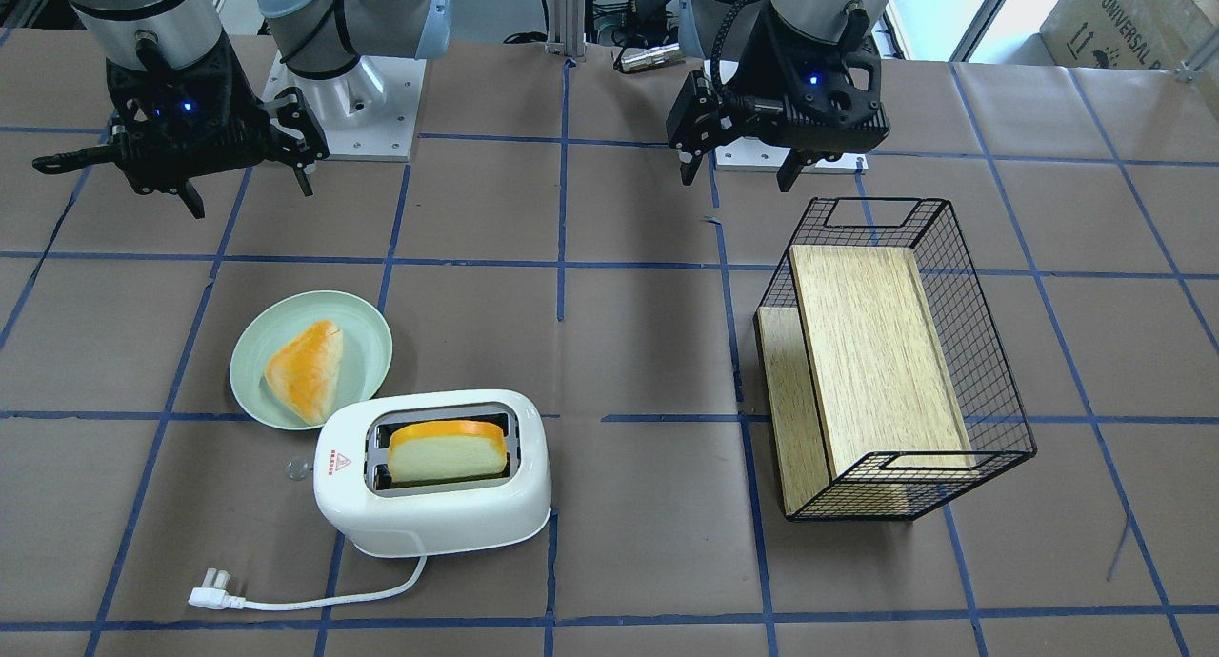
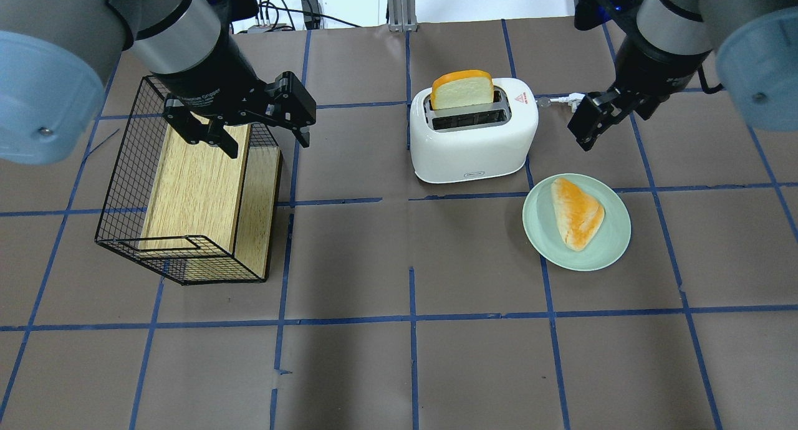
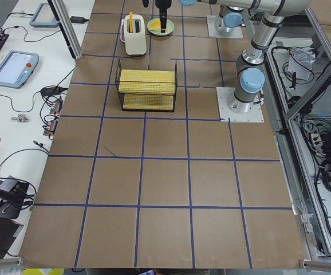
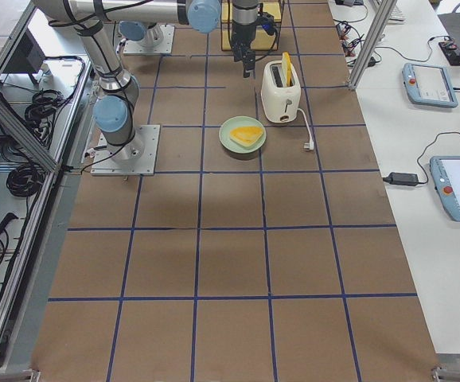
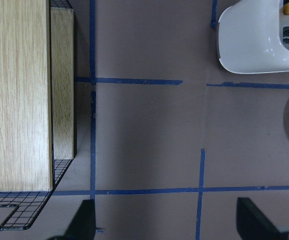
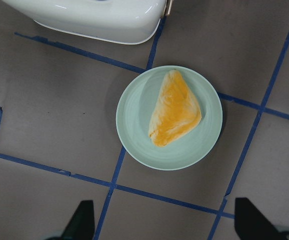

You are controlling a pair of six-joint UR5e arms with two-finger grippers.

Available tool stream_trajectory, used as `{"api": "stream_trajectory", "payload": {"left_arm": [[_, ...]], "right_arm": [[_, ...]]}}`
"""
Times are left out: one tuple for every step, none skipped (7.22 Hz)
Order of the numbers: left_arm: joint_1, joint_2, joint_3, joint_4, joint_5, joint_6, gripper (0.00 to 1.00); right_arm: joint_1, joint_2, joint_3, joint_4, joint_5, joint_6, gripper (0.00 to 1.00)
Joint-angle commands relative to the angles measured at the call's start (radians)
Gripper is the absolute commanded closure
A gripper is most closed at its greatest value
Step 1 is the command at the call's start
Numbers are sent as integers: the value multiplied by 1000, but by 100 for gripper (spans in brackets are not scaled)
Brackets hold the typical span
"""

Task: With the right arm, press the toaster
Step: 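Lift the right gripper off the lever and move it back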

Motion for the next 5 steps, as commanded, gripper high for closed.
{"api": "stream_trajectory", "payload": {"left_arm": [[0, 0, 0, 0, 0, 0, 0], [0, 0, 0, 0, 0, 0, 0], [0, 1, 0, 0, 0, 0, 0], [0, 1, 0, 0, 0, 0, 0], [0, 1, 0, 0, 0, 0, 0]], "right_arm": [[2, -11, -1, 30, 8, 129, 0], [13, -13, -1, 32, 14, 217, 0], [28, -11, -1, 30, 11, 224, 0], [28, -10, -1, 30, 13, 224, 0], [28, -10, -1, 27, 13, 224, 0]]}}
